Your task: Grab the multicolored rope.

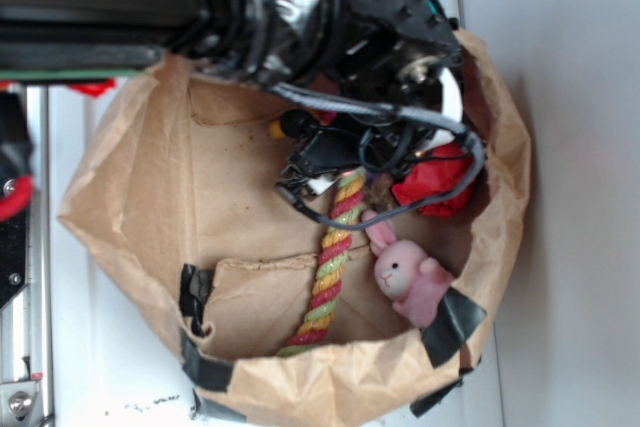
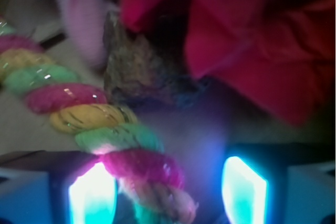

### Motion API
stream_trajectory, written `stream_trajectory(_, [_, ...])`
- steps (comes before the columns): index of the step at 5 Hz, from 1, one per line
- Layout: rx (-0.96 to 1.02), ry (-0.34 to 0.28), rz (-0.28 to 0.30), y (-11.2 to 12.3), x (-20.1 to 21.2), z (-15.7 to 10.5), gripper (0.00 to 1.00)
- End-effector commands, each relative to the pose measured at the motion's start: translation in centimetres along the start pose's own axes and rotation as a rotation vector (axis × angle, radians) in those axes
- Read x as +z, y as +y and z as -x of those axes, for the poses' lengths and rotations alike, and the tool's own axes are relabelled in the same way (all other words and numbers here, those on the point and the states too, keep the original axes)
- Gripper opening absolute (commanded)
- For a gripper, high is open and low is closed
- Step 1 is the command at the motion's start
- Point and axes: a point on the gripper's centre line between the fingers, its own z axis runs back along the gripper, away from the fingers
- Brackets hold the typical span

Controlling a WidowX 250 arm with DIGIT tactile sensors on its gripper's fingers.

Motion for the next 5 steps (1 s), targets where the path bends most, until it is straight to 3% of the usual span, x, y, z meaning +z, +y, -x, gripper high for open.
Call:
stream_trajectory(1, [0.007,-0.030,-0.095,1.6,2.1,-1.0,0.00])
stream_trajectory(2, [0.025,-0.046,-0.097,1.6,3.1,-0.2,0.00])
stream_trajectory(4, [0.079,-0.137,-0.063,0.1,8.1,2.2,0.00])
stream_trajectory(5, [0.196,-0.174,-0.046,-0.9,11.5,2.9,0.00])
